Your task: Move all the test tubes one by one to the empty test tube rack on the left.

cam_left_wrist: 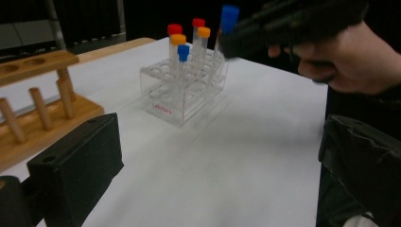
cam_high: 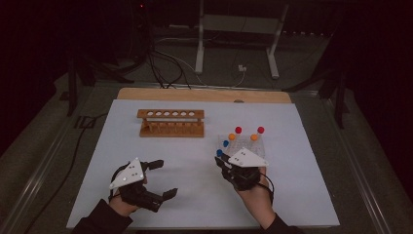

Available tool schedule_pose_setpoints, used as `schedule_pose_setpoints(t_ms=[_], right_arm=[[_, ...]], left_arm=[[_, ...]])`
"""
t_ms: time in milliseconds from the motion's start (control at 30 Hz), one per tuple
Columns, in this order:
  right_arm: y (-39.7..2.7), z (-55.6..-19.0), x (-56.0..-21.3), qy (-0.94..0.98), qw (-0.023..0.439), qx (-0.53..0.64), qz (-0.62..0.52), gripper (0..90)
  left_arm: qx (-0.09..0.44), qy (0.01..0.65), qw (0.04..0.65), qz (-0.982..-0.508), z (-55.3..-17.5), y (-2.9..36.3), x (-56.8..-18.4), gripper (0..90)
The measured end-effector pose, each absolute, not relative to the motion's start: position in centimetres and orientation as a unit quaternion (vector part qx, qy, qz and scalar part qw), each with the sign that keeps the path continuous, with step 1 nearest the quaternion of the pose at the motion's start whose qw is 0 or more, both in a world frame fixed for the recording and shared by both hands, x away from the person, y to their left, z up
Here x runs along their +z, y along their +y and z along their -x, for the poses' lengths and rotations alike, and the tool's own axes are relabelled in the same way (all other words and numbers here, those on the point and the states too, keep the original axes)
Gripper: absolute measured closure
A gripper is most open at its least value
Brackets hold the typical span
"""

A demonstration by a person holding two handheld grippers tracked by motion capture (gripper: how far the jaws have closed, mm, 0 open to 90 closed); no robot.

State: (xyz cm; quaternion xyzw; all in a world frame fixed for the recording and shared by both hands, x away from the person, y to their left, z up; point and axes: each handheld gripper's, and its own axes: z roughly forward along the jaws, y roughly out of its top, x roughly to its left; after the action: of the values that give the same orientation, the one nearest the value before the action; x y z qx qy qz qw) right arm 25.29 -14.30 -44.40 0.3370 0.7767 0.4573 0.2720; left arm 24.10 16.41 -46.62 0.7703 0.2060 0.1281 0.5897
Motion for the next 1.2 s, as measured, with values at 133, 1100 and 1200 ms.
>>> schedule_pose_setpoints(t_ms=[133, 1100, 1200], right_arm=[[-13.8, -25.0, -44.8, 0.784, 0.265, 0.455, -0.328, 76.5], [-12.1, -24.1, -45.6, 0.806, 0.237, 0.453, -0.299, 76.5], [-12.2, -24.2, -45.6, 0.806, 0.238, 0.453, -0.299, 76.5]], left_arm=[[0.117, 0.205, 0.594, -0.769, -24.7, 15.2, -46.0, 3.4], [0.126, 0.189, 0.597, -0.770, -27.5, 8.7, -44.4, 46.1], [0.136, 0.186, 0.587, -0.776, -27.5, 8.1, -44.5, 56.1]])
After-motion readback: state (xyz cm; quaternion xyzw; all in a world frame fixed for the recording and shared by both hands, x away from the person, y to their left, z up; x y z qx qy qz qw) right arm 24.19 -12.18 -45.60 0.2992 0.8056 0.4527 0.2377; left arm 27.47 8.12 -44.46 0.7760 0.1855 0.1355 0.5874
